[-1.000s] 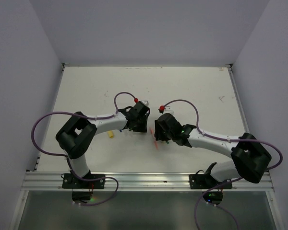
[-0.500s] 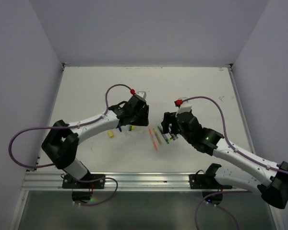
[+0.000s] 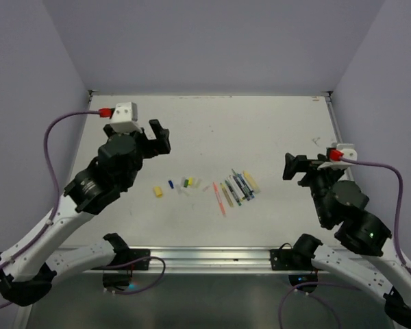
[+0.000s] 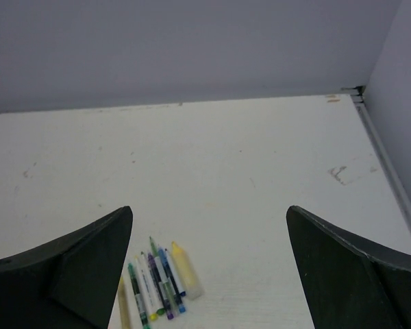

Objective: Open the pen caps

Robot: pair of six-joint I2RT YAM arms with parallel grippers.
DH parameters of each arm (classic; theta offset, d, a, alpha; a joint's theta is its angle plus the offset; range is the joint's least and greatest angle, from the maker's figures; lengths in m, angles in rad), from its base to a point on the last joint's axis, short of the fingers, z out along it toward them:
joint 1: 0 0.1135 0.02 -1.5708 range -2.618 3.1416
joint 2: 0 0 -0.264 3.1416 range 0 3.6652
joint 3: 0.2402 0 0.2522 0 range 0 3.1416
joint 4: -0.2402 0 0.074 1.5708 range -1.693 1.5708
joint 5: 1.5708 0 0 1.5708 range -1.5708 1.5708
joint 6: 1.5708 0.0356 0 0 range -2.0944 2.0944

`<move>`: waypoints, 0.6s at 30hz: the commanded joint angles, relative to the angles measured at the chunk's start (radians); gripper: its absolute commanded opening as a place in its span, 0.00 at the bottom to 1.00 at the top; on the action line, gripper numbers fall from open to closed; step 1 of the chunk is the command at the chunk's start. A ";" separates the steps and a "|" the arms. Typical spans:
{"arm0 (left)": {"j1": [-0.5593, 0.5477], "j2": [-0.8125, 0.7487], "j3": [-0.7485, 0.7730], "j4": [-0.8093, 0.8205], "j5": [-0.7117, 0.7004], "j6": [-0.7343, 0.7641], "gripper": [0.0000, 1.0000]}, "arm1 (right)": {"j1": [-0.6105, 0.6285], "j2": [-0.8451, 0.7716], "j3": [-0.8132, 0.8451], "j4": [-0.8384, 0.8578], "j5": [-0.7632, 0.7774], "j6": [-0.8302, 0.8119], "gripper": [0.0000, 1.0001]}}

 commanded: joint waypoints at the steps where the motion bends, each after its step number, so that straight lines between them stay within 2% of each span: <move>1: -0.002 -0.140 -0.039 0.022 -0.192 0.110 1.00 | -0.004 -0.078 0.036 -0.050 0.117 -0.096 0.99; 5: -0.002 -0.304 -0.070 0.036 -0.270 0.171 1.00 | -0.003 -0.208 0.037 -0.061 0.156 -0.153 0.98; 10: -0.002 -0.436 -0.087 0.029 -0.341 0.207 1.00 | -0.003 -0.290 0.039 -0.059 0.185 -0.214 0.98; 18: -0.002 -0.473 -0.091 -0.013 -0.355 0.190 1.00 | -0.004 -0.318 0.003 -0.032 0.148 -0.230 0.99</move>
